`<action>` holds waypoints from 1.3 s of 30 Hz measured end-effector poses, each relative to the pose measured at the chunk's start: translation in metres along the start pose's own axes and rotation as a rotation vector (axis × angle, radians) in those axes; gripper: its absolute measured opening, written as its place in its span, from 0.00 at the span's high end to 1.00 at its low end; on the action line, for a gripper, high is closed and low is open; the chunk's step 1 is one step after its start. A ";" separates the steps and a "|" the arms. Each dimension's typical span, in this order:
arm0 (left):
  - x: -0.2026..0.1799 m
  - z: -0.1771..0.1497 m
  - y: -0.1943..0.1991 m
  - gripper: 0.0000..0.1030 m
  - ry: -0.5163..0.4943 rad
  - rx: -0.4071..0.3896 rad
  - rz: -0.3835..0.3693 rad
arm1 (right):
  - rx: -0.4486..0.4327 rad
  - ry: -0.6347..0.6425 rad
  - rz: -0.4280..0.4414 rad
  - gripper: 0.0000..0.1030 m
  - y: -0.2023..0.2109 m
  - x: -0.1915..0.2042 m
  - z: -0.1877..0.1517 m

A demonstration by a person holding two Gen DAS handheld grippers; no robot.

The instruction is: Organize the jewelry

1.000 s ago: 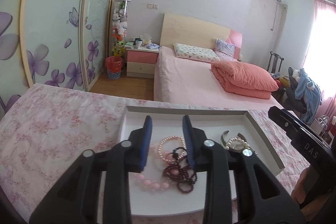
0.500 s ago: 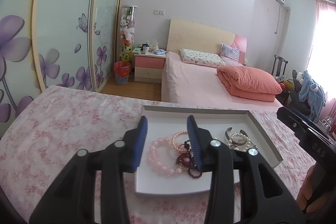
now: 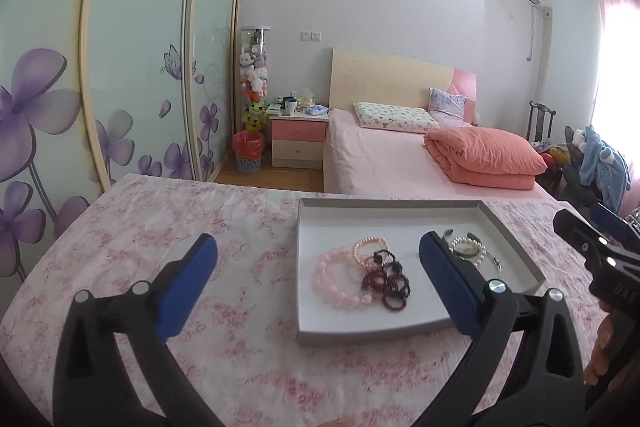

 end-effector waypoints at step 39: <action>-0.027 -0.038 0.083 0.04 -0.099 -0.070 -0.063 | 0.092 -0.028 0.047 0.02 0.075 0.001 -0.049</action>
Point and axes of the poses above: each gripper's, at about its wrist camera, not at the fingertips, and y roughly against the way its jaws point, x to its left, z to its top, the point moved 10 cm from there along -y, roughly the way its jaws point, and after that the axes turned 15 degrees about -x, right-handed, at the moved point
